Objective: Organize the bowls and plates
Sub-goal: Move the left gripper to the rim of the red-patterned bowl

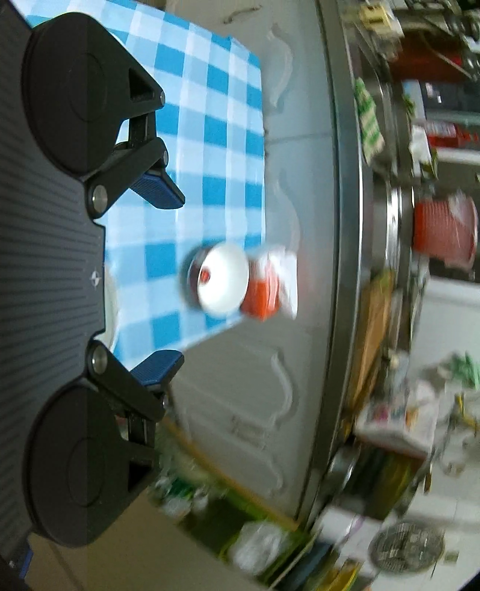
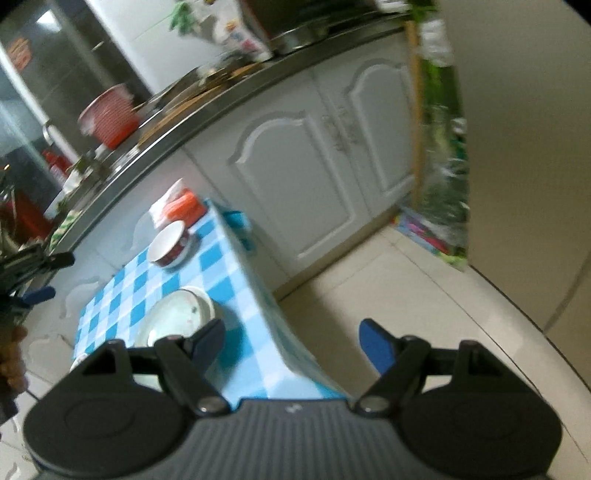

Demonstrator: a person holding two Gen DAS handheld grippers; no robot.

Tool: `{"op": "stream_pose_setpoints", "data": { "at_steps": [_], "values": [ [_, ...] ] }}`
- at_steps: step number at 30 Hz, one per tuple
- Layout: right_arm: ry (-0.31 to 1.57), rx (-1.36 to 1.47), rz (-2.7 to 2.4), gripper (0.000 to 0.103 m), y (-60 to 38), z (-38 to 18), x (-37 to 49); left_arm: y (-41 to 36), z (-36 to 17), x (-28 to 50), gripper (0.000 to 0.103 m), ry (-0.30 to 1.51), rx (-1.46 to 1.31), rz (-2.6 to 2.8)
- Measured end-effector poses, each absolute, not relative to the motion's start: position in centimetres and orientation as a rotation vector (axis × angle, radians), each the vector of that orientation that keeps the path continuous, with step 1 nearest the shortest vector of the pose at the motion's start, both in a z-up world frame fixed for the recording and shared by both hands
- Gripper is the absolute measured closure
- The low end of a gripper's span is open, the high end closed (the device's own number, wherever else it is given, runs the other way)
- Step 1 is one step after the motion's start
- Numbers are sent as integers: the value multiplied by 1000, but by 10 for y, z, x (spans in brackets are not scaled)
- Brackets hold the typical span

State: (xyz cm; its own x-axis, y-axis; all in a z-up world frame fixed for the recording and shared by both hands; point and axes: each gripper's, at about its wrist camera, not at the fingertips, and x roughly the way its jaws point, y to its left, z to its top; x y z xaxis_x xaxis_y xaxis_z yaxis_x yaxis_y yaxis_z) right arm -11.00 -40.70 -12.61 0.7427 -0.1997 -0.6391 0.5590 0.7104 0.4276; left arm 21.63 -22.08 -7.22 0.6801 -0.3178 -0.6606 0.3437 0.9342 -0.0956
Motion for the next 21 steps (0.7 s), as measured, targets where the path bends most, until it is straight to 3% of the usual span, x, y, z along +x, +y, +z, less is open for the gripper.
{"op": "stream_pose_setpoints", "data": {
  "at_steps": [21],
  "values": [
    [612,566,-209,24,-442,-164,157,-235,-173,375,1,859,-66,-324]
  ]
}}
